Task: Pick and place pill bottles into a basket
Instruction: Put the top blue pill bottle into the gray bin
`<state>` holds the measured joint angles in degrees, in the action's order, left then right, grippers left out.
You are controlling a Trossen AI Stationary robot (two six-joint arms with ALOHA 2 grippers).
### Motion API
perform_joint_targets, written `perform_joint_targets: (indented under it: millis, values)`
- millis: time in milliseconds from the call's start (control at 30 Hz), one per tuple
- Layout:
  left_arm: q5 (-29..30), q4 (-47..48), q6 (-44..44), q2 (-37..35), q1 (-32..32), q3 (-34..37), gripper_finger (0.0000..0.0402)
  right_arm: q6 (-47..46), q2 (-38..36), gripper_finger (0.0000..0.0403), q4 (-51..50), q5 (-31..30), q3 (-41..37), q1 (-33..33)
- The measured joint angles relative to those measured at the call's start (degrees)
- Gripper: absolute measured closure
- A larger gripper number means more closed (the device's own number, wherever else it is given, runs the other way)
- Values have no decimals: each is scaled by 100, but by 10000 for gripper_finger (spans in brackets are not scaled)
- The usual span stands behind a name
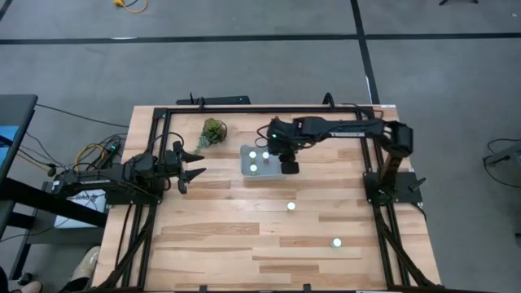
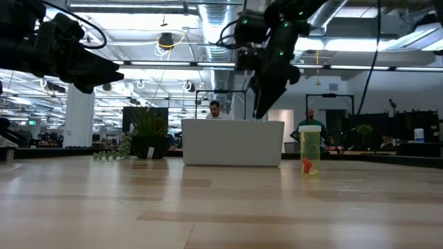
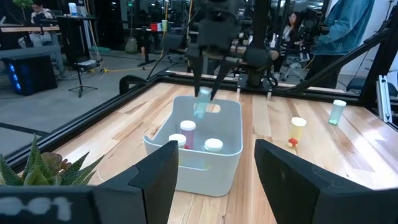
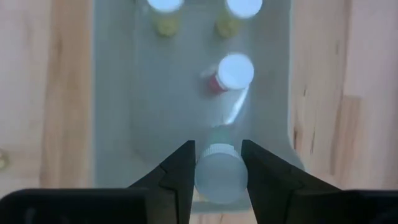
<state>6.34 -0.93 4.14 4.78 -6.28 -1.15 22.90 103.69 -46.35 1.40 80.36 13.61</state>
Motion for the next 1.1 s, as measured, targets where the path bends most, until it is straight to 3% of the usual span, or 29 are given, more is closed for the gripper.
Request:
perform_joint_targets:
  millis: [333, 733, 1100]
  values:
    - [3, 0, 0, 0, 0, 0, 200, 316, 737, 283, -266, 34, 547, 235]
    - [5, 0, 0, 0, 0, 0, 200, 333, 740, 276, -134, 453, 555, 495]
    - [7, 0, 0, 0, 0, 0, 200, 360, 871, 280, -77, 478, 555, 492]
